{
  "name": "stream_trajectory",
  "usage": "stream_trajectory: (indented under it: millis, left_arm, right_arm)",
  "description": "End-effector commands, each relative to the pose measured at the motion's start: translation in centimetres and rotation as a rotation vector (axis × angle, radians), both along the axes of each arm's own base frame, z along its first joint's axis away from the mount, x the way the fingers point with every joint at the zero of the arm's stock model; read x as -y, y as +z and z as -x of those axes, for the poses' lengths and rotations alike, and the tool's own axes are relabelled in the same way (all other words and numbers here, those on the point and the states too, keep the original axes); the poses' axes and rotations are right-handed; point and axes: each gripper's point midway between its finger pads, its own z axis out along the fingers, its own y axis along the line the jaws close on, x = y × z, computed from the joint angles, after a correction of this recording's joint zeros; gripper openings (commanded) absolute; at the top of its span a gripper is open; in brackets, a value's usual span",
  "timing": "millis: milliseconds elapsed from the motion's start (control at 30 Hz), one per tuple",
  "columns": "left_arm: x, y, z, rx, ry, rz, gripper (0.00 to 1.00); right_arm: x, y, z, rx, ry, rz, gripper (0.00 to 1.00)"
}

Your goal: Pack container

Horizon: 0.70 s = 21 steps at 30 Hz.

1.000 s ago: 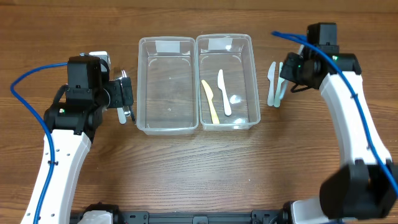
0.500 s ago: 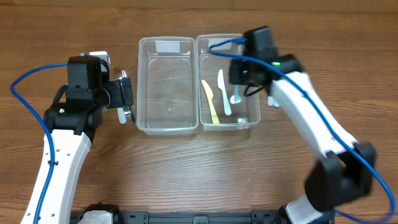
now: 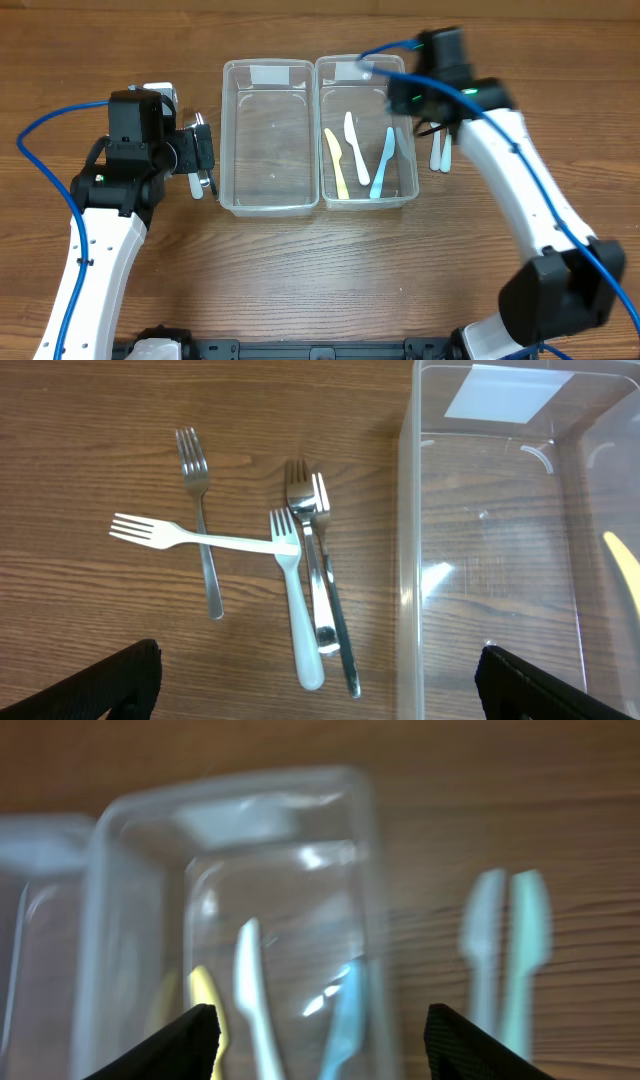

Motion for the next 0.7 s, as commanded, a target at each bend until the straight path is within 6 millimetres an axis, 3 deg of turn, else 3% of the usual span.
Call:
stream_trajectory:
  millis: [0, 200, 333, 467, 667]
  left_arm:
    - [0.1, 0.9, -0.5, 0.021, -0.02, 0.001, 1.0]
    - [0.1, 0.9, -0.5, 0.021, -0.02, 0.001, 1.0]
    - [0.1, 0.9, -0.5, 0.021, -0.02, 0.001, 1.0]
    - [0.2, 0.9, -0.5, 0.021, -0.02, 0.001, 1.0]
    - [0.1, 0.9, -0.5, 0.021, -0.02, 0.001, 1.0]
  right_arm:
    - [6.8, 1.3, -1.1, 0.033, -0.154, 0.035, 0.68]
    - [10.5, -4.5, -1.6, -0.11, -0.213, -0.005, 0.66]
    - [11.6, -9.7, -1.7, -0.223, -0.203, 0.02, 0.61]
    - [11.6, -13.3, -1.2, -0.309, -0.187, 0.035, 0.55]
    - [12.5, -15.2, -1.1, -0.345, -0.206, 0.041, 0.52]
